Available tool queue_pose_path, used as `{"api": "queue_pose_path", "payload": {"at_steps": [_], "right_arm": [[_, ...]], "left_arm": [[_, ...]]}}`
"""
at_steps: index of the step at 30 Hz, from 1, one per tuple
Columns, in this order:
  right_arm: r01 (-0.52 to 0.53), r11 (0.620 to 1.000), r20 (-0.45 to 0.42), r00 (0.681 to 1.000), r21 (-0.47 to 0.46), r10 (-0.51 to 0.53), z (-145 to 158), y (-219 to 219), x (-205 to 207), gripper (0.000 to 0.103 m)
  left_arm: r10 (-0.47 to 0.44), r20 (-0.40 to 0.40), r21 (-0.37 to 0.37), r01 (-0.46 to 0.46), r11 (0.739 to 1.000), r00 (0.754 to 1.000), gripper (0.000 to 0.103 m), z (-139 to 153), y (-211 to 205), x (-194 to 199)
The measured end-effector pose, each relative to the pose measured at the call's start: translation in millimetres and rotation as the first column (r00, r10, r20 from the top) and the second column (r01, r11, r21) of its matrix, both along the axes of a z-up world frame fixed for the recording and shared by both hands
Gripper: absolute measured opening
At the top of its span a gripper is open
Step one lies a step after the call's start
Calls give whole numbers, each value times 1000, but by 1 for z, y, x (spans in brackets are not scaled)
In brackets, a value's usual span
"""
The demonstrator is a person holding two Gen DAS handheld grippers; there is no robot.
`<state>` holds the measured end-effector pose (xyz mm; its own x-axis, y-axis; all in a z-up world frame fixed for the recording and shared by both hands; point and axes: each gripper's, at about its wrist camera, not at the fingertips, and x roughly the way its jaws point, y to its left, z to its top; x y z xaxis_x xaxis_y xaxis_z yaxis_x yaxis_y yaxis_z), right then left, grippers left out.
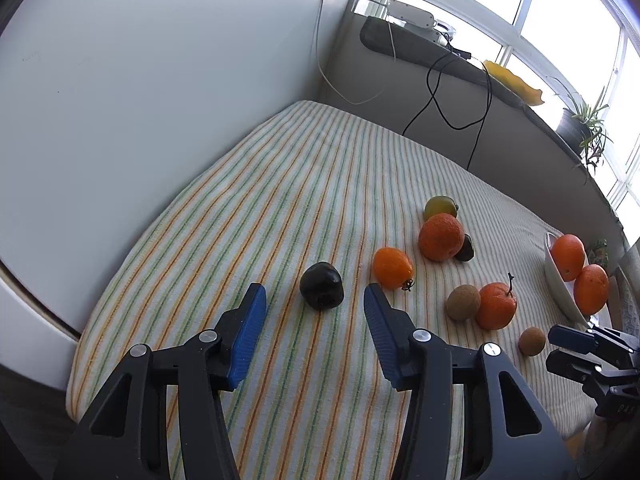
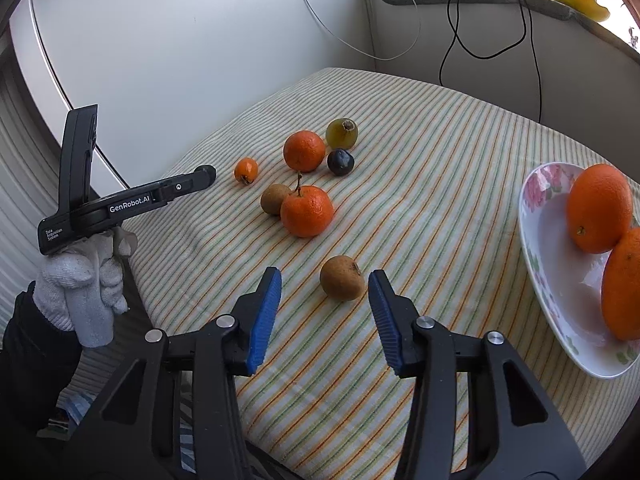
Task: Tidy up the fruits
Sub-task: 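Lower the left gripper around the dark plum while the right gripper approaches the kiwi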
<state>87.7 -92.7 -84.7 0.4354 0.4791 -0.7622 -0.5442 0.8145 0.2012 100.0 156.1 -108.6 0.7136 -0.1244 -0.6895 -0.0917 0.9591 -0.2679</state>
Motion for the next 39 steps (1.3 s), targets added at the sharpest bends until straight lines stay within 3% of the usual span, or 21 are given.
{"api": "queue_pose_path", "payload": {"at_steps": [11, 23, 29, 39], "right_arm": [[13, 999, -8, 1000, -42, -13, -11, 6, 10, 42], [11, 998, -29, 999, -58, -12, -19, 10, 14, 33], [11, 998, -29, 1000, -57, -13, -19, 11, 14, 27], [16, 999, -27, 999, -28, -17, -13, 6, 11, 27]], "left_arm": [[-9, -2, 9, 9, 1000, 1000, 50, -2, -3, 11], [-10, -5, 39, 10, 999, 1000, 39, -4, -4, 12], [-25, 4, 36, 25, 999, 1000, 22, -4, -4, 10], [-33, 28, 39, 32, 999, 999, 22, 5, -9, 5]]}}
